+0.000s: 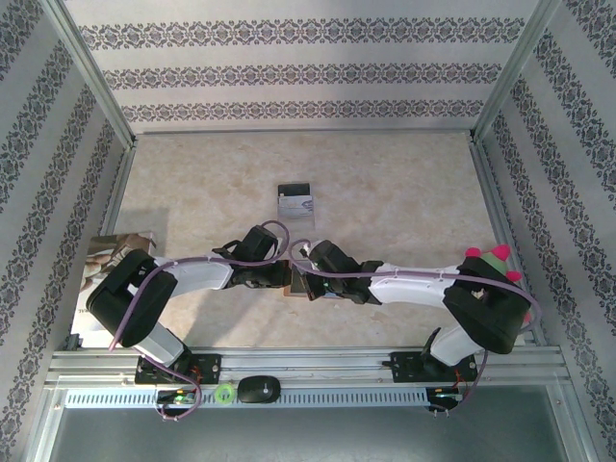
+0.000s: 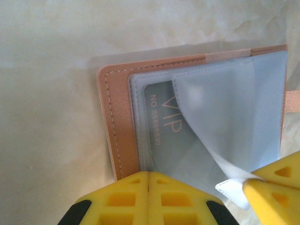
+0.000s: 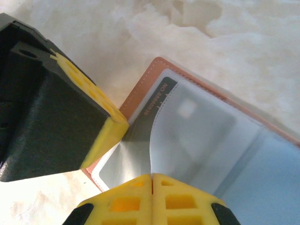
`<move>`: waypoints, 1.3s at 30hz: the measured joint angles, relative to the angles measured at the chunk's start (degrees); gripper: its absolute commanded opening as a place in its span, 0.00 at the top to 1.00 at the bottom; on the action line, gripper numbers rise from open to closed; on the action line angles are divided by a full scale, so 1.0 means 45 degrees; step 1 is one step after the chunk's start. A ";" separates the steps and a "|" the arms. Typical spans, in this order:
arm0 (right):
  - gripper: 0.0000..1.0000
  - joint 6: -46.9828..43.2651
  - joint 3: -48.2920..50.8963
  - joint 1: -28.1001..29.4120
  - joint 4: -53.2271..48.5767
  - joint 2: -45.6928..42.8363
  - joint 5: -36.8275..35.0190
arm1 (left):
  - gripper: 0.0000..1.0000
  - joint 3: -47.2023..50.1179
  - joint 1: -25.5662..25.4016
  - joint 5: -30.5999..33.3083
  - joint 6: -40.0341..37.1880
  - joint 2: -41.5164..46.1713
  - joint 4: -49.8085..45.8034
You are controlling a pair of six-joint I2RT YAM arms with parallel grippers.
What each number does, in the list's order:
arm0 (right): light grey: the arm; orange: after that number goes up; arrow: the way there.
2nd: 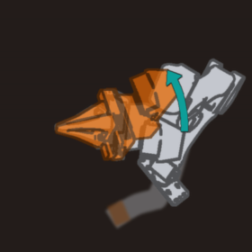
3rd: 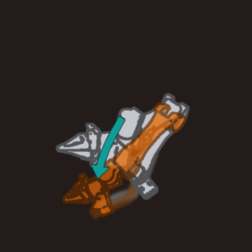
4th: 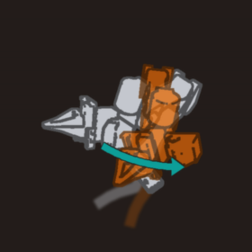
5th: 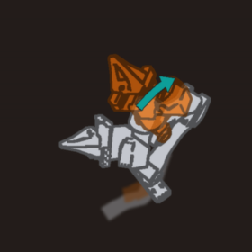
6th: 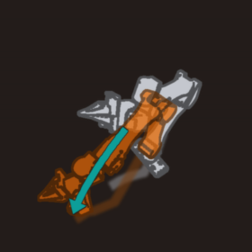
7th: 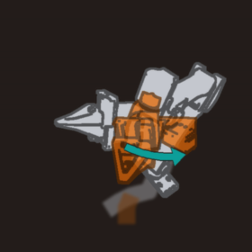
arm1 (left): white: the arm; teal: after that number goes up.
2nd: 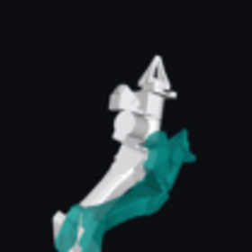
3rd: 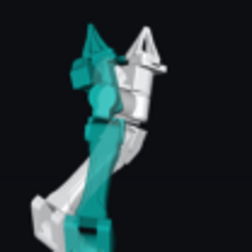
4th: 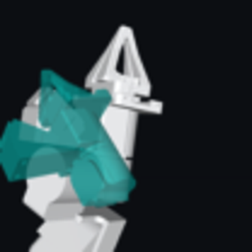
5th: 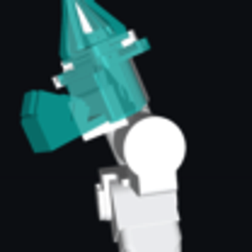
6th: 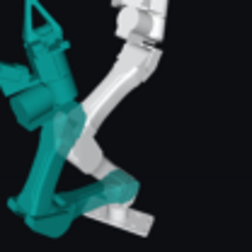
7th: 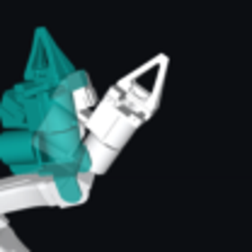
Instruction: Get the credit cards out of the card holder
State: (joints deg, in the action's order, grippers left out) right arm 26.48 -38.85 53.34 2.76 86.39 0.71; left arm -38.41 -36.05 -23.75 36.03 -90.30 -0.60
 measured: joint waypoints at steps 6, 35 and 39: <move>1.00 0.0529 0.0597 0.0000 -0.0359 -0.1107 -0.0996 | 0.99 -0.0131 0.0000 -0.0311 0.0010 -0.0282 0.0107; 0.72 0.1311 -0.2608 -0.1209 -0.4721 -0.0826 0.1685 | 1.00 -0.0223 -0.0087 -0.0578 -0.0005 -0.0398 0.0194; 0.77 0.1525 -0.2331 -0.1729 -0.4294 0.0000 0.2948 | 1.00 -0.0257 -0.0087 -0.0588 -0.0005 -0.0427 0.0170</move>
State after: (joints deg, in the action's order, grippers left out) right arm 33.34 -49.34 45.56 -16.56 86.39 13.98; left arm -39.57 -36.45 -26.39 36.01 -92.23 0.16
